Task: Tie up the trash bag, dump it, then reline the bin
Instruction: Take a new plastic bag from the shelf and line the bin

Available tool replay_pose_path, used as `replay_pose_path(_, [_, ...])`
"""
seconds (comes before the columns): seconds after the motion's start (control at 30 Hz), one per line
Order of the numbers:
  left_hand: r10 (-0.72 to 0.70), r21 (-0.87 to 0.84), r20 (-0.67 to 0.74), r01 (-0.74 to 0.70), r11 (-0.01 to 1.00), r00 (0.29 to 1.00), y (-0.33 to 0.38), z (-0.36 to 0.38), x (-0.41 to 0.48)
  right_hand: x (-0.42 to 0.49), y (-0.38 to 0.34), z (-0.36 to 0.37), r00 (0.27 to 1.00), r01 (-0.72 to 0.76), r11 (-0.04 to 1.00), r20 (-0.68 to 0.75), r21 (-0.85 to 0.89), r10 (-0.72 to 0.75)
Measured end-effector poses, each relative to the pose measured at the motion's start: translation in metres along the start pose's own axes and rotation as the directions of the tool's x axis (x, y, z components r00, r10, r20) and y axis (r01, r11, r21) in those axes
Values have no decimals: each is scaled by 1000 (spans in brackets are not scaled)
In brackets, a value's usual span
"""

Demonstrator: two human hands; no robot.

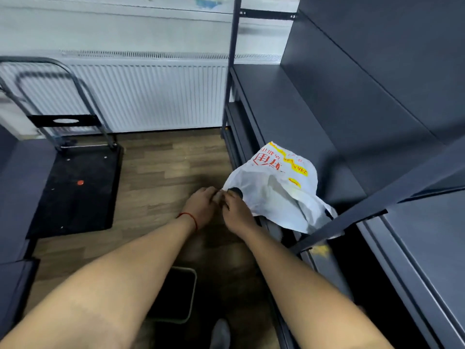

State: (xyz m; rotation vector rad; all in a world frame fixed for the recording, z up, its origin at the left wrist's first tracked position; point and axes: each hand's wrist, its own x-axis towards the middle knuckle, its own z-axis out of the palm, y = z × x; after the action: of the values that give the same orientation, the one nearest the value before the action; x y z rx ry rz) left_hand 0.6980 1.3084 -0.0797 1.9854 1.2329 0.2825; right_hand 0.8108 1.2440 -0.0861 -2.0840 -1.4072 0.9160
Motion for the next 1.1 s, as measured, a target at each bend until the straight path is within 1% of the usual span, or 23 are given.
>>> replay_pose_path(0.1, [-35,-19,-69,33,999,997,-19,-20,-33,-30,-26,28,999,44,999,29,30,-45])
replay_pose_path(0.17, [-67,-48,-80,64,997,995,-30,-31,-56,-45,-38,44,995,74,997,68,13,-75])
replay_pose_path(0.27, [-52,-121,-4,51,991,999,-45,-46,-80,-57,-50,66,985,110,993,138,-42,-103])
replay_pose_path(0.33, [-101,-160,46,107,981,994,-56,-53,-92,-66,-62,77,978,120,990,179,-71,-105])
replay_pose_path(0.37, [-133,-183,49,140,973,990,-61,-56,-97,-71,-68,83,974,128,989,198,-79,-110])
replay_pose_path(0.47, [-209,-210,46,214,954,977,-75,-62,-112,-81,-76,103,955,211,973,233,-90,-185])
replay_pose_path(0.57, [-283,-206,48,287,936,958,-89,-66,-127,-93,-81,125,943,213,971,283,-108,-175])
replay_pose_path(0.67, [-312,-164,65,319,933,948,-105,-65,-141,-102,-76,146,912,261,950,366,-170,-185])
replay_pose_path(0.73, [-348,-163,94,359,919,933,-116,-64,-148,-111,-73,156,885,258,955,433,-146,-173])
replay_pose_path(0.83, [-411,-197,103,424,884,906,-128,-65,-156,-120,-71,169,869,205,973,476,-101,-134])
replay_pose_path(0.93, [-446,-254,42,442,860,894,-141,-66,-158,-124,-74,179,885,151,989,447,-9,-131])
replay_pose_path(1.03, [-498,-269,31,487,831,866,-145,-69,-164,-124,-75,180,942,31,993,330,110,-66])
replay_pose_path(1.1, [-520,-264,20,506,821,854,-147,-71,-166,-120,-73,174,966,3,991,256,137,-38])
